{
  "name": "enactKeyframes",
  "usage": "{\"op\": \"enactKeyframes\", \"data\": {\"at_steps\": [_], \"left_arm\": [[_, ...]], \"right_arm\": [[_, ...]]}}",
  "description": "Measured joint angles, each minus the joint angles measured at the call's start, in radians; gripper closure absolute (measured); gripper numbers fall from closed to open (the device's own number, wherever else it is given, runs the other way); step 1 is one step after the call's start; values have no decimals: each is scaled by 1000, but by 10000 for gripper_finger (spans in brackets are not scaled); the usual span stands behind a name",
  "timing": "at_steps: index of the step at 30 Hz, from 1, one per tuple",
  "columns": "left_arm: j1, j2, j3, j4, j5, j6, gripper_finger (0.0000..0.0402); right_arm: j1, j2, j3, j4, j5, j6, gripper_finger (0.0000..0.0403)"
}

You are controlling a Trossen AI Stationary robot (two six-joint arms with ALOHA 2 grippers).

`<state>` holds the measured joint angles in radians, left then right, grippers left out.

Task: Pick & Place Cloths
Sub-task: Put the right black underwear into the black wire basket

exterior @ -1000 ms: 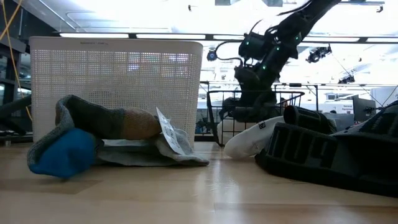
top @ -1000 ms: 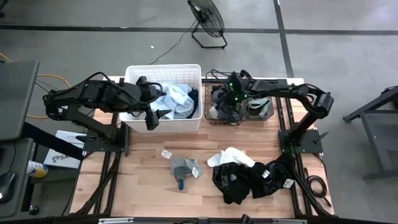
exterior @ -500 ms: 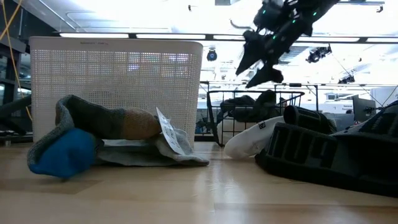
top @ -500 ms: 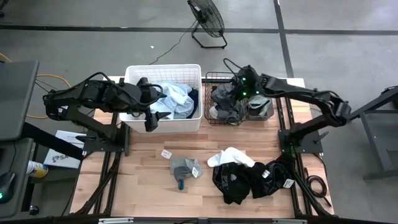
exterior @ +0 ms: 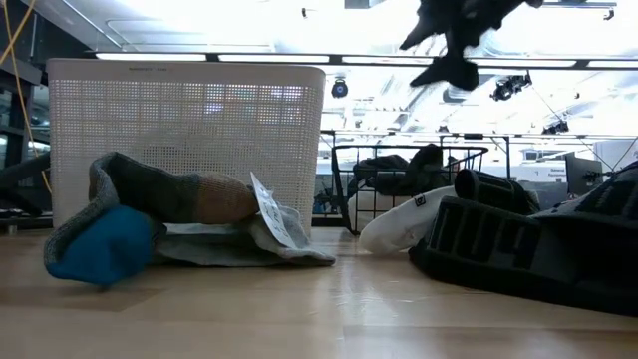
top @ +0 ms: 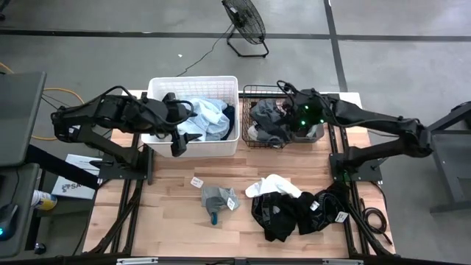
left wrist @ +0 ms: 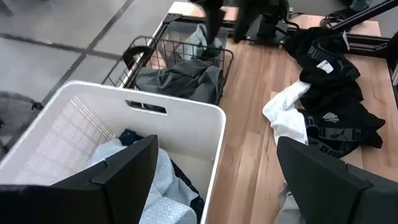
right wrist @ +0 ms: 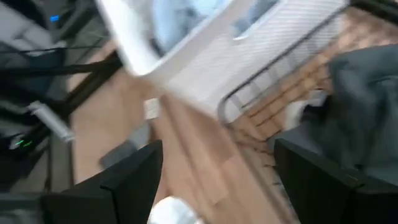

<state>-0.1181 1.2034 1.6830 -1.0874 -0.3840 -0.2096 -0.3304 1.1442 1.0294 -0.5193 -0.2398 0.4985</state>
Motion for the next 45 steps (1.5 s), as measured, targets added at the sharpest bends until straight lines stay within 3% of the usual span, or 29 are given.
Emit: {"op": "enactKeyframes", "data": {"at_steps": [9,19,27,33,39,45], "left_arm": [[-2,-41,-115,29,44,-136,78],[-110,-229,-403,328,49,-271,78],[-219,-313,-522,405,-24,-348,78],[-260,-318,-527,407,-19,-336,78],[-264,-319,-527,390,57,-319,78],[-264,-326,-527,349,89,-310,78]], "right_arm": [[262,-34,0,5,1,36,105],[599,-34,0,2,73,171,105],[822,-19,0,-18,143,427,105],[910,3,0,-61,174,737,105],[929,64,0,-139,15,1055,105],[929,124,0,-435,-157,1357,105]]}}
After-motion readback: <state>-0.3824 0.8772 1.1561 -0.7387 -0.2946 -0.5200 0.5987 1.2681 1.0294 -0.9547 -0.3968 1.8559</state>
